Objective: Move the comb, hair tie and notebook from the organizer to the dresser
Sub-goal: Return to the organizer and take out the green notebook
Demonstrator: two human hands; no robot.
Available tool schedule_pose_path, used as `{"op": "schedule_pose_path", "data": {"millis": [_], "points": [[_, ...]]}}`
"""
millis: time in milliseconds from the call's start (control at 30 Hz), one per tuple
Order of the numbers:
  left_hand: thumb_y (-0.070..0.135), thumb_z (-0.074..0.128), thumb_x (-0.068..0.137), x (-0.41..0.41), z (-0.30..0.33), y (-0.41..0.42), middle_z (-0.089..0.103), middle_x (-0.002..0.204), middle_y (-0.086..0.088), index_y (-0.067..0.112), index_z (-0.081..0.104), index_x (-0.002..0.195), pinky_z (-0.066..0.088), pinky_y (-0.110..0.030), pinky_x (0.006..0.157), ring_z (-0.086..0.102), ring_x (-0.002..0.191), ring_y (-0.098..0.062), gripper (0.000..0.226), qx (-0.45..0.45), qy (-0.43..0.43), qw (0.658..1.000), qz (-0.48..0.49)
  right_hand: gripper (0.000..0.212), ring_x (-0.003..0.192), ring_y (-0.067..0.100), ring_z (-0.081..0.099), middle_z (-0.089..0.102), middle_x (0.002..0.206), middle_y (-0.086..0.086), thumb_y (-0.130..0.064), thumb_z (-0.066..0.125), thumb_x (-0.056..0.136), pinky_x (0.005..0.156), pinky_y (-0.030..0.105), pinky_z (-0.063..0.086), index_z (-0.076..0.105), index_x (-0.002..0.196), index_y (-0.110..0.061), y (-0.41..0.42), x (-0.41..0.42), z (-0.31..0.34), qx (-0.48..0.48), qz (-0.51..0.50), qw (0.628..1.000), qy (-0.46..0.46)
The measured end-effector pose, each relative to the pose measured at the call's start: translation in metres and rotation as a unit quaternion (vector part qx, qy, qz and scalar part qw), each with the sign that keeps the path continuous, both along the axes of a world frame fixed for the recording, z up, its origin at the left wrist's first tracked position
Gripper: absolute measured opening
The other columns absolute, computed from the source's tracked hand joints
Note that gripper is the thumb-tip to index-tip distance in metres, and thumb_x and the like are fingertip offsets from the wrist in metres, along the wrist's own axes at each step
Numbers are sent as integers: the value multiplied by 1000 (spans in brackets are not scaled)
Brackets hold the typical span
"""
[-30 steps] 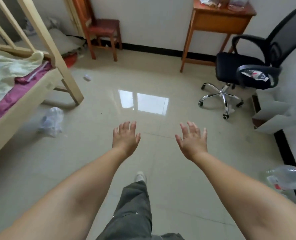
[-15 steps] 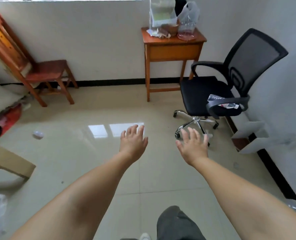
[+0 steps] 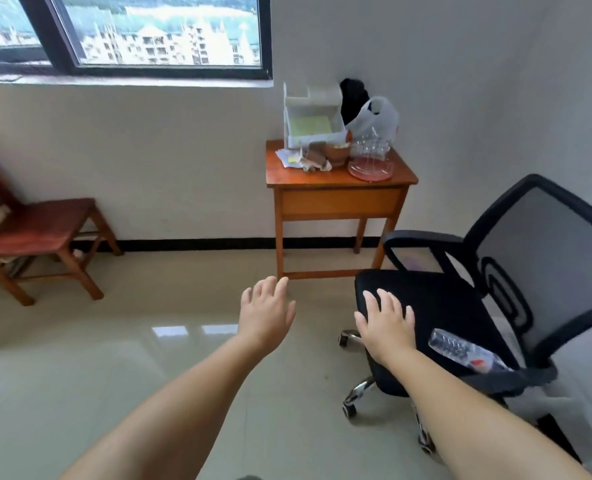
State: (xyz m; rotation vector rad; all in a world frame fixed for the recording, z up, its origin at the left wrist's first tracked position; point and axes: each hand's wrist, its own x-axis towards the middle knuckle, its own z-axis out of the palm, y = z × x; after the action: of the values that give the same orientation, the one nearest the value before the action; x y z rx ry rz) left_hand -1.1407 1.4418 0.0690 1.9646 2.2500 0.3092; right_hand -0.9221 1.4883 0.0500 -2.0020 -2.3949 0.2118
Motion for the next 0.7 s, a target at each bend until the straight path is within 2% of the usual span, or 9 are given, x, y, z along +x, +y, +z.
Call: {"op": "schedule_pose_path", "data": {"millis": [167, 300, 433, 600, 700], "points": [[40, 28, 95, -34, -7, 136, 30, 148, -3, 19, 20, 143, 19, -42, 115, 25, 137, -22, 53, 6, 10, 1000, 5, 53, 145, 21, 11, 19, 156, 5, -45, 23, 96, 116, 49, 12, 18, 145, -26, 137, -36, -4, 15, 20, 1000, -3], [41, 30, 95, -73, -12, 258, 30, 149, -5, 20, 23, 142, 18, -41, 116, 24, 138, -23, 52, 18, 8, 1000, -3, 53, 145, 23, 12, 20, 156, 6, -44, 25, 96, 116, 50, 13, 19, 145, -26, 258, -69, -11, 19, -15, 1000, 7], [42, 31, 93, -123, 2, 383, 35, 146, -5, 21, 27, 140, 25, -42, 112, 29, 136, -24, 51, 34, -3, 999, -5, 53, 144, 23, 15, 21, 155, 6, -44, 26, 96, 116, 47, 18, 20, 145, -25, 373, -113, 5, 24, -40, 998, 33], [32, 40, 90, -150, 24, 500, 40, 140, -9, 17, 30, 138, 40, -43, 97, 38, 128, -28, 51, 28, -96, 995, 18, 51, 140, 24, 24, 26, 153, 7, -41, 28, 96, 110, 43, 29, 27, 142, -21, 476, -148, 38, 45, -33, 993, 100], [23, 46, 87, -159, 20, 574, 43, 138, -9, 16, 30, 136, 43, -41, 92, 44, 122, -28, 53, 19, -139, 989, 36, 46, 132, 26, 35, 35, 147, 8, -34, 32, 96, 103, 40, 36, 34, 138, -16, 561, -167, 51, 34, -19, 984, 171]]}}
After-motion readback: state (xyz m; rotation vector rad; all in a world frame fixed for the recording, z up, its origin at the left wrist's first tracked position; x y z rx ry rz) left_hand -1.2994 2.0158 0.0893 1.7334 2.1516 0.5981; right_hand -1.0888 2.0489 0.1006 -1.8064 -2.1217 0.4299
